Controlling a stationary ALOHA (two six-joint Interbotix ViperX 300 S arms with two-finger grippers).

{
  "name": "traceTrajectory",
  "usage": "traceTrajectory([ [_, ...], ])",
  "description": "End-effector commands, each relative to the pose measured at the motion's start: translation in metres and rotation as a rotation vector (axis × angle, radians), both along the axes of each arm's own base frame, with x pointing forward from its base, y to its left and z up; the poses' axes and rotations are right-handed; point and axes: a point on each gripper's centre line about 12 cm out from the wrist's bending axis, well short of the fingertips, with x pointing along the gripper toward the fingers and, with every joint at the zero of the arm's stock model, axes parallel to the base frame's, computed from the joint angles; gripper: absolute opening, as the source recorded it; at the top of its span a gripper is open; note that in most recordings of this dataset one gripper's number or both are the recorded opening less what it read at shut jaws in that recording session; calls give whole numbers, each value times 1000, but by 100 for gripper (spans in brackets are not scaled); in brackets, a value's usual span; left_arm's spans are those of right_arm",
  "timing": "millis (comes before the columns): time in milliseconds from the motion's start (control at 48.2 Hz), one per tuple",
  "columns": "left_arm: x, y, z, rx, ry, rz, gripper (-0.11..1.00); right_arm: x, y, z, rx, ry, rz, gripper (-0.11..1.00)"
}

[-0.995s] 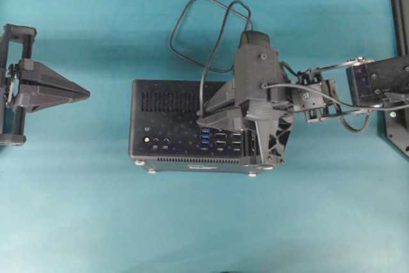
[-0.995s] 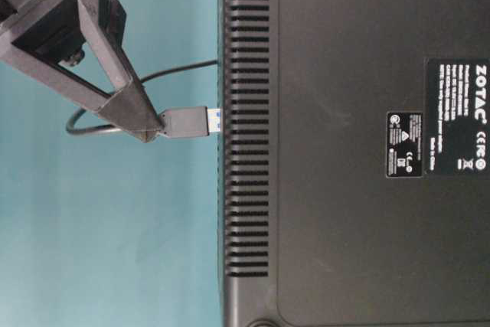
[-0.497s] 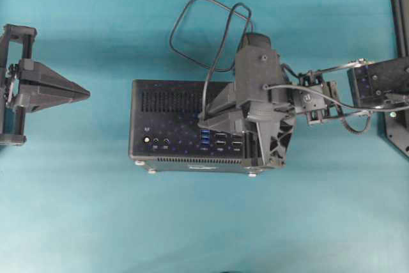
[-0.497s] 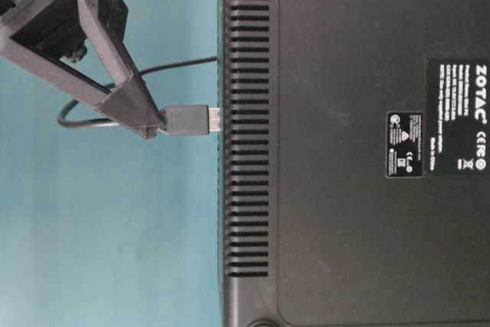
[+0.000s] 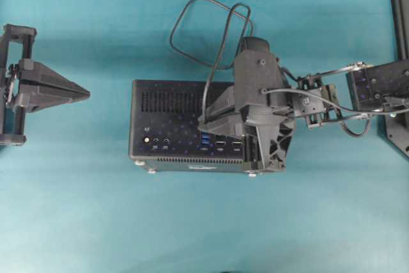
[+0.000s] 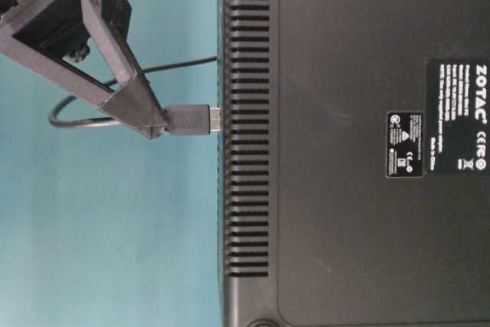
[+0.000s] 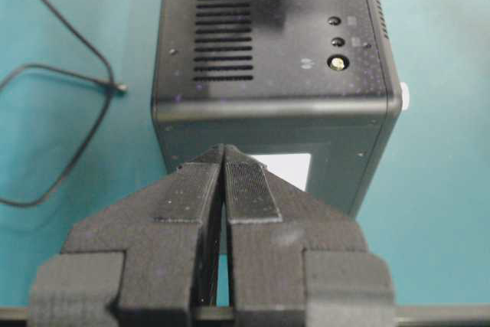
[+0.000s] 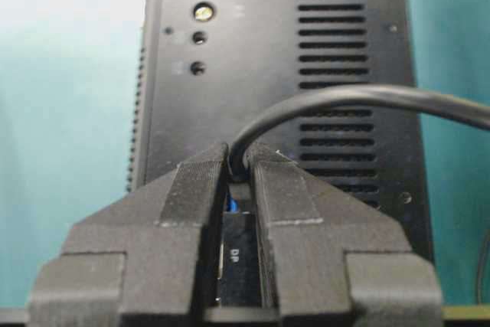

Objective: Insert the USB into the PC box with both arms.
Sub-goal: 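Press the USB plug further into the port with the right gripper, then hold the USB plug pressed fully into the port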

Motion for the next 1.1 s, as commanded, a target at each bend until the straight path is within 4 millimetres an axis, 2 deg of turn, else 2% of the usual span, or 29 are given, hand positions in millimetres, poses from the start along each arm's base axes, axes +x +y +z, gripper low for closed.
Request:
traceTrajectory([
  [0,1,0,5,-1,-17,-1,0,0,6,4,9,-5,12,11],
  [373,1,0,5,-1,-17,-1,0,5,-5,-6,-19,31,-12,11],
  [788,1,0,5,-1,-18,-1,0,2,10,-7,0,36,19,11],
  [1078,1,0,4,-1,-15,-1,0,1,-6,-5,-15,28,-14,11],
])
